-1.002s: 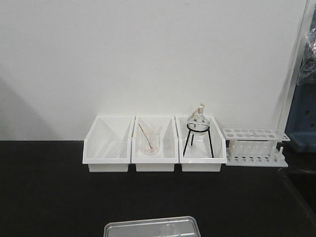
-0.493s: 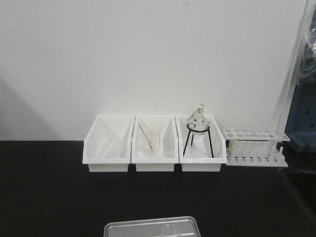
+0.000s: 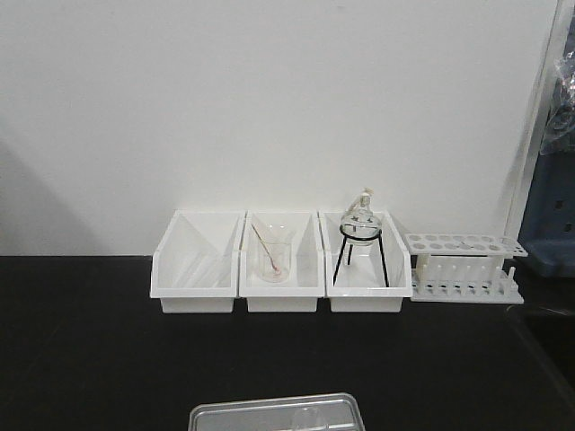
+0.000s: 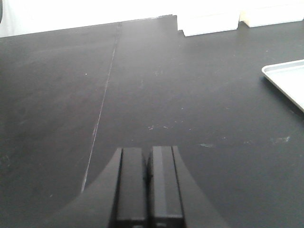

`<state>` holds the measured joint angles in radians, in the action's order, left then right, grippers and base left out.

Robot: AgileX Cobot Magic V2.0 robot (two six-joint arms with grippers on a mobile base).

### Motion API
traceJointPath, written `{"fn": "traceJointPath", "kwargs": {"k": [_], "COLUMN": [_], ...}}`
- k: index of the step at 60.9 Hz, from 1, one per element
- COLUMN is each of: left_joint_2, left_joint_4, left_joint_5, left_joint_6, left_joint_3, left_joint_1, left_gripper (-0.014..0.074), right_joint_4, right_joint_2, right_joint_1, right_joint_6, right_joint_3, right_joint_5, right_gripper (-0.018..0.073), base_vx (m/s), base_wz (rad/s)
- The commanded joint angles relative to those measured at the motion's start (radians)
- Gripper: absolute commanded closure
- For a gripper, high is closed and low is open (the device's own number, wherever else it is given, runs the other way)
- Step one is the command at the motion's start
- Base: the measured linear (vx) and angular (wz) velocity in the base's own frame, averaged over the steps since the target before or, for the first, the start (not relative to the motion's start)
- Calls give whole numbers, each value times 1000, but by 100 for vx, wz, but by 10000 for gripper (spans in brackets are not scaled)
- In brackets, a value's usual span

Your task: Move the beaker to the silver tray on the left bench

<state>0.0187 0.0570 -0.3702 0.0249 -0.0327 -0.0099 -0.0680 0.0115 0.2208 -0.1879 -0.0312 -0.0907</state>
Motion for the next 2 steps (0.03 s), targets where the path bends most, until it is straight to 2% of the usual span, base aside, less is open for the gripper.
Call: {"fn": "traceJointPath", "kwargs": {"k": [1,2], "left_joint_2": [7,7], "left_joint_4": [-3,-3], "left_joint_5": [76,76], "left_joint_6": [-2,-2], "left_joint_3": [-20,-20], "left_joint_1": [-6,-6], "left_gripper": [595,595], "right_joint_4": [-3,-3], "right_joint_2": [12,12], "right_joint_1": [-4,-4], "right_joint_6": [4,4], "right_joint_3": [-5,-5], "right_joint_5": [75,75], "right_gripper": [571,571], "base_vx": [0,0], "base_wz": [0,0]}}
